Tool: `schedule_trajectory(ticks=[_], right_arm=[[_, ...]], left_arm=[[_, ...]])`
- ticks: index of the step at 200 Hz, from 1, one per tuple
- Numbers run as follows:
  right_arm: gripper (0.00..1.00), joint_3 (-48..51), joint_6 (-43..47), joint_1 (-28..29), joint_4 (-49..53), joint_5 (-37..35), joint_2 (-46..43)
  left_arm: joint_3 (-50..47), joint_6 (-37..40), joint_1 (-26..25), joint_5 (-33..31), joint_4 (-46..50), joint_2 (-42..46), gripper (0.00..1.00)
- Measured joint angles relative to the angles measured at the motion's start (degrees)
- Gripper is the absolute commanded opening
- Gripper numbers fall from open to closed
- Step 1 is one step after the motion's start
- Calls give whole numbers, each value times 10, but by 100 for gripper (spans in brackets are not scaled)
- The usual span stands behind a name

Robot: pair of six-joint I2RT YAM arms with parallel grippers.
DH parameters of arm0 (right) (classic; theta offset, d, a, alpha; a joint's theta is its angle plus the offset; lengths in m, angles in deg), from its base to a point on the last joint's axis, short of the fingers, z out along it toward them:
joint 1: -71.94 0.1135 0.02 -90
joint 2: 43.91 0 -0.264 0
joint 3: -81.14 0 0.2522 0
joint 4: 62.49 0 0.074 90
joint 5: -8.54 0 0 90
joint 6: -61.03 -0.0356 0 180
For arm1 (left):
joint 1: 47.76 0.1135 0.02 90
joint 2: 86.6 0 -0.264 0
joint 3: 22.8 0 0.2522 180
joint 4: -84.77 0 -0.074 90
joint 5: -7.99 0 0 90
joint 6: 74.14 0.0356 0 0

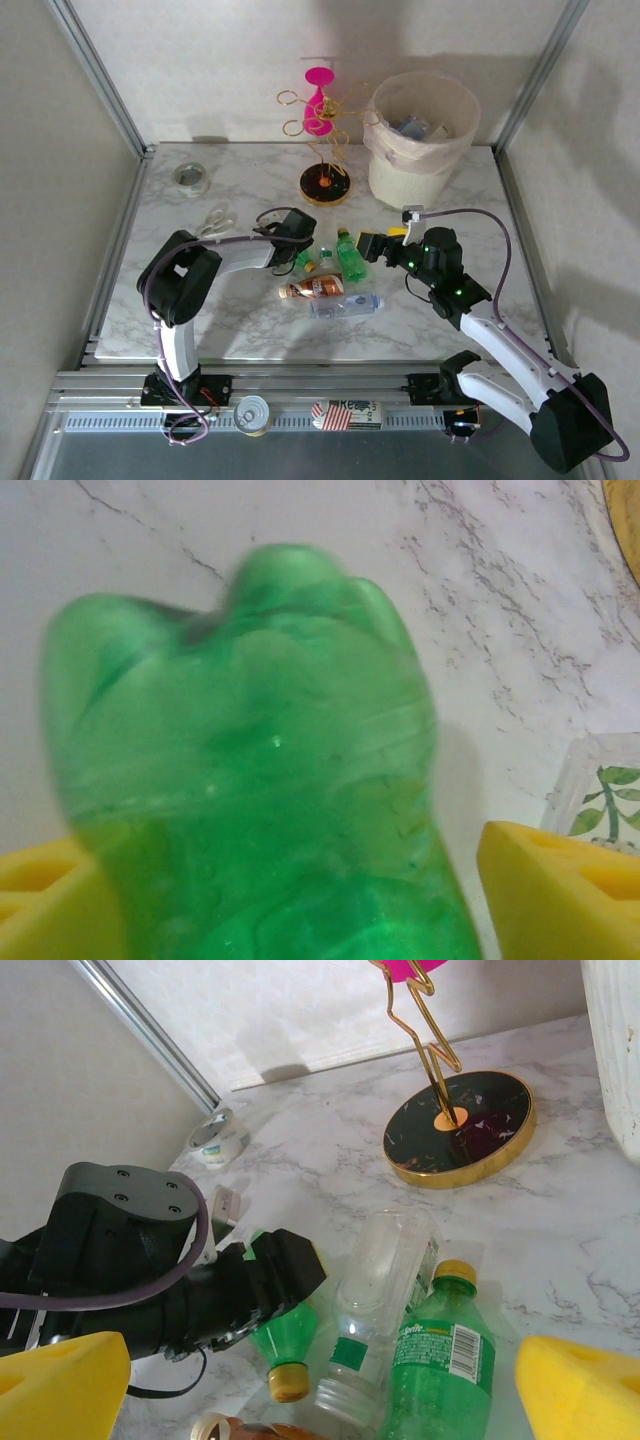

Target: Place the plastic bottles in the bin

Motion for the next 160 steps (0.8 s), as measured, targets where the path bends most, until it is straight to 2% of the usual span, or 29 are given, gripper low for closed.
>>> schedule_trajectory(ticks=[30,85,125,160], right_arm=[[99,0,-1,0,-7,5,10],[99,1,-12,11,-57,60,59],[95,-5,-11,65,-93,95,132],[88,-56,6,132,-105,110,214]], left_arm=[[-17,-1,0,-7,-13,9,63],[-77,-3,0,-5,-51,67,62],[-111,-4,-2,5,-95,162,62],[-137,-2,-12,11,-134,241,62]])
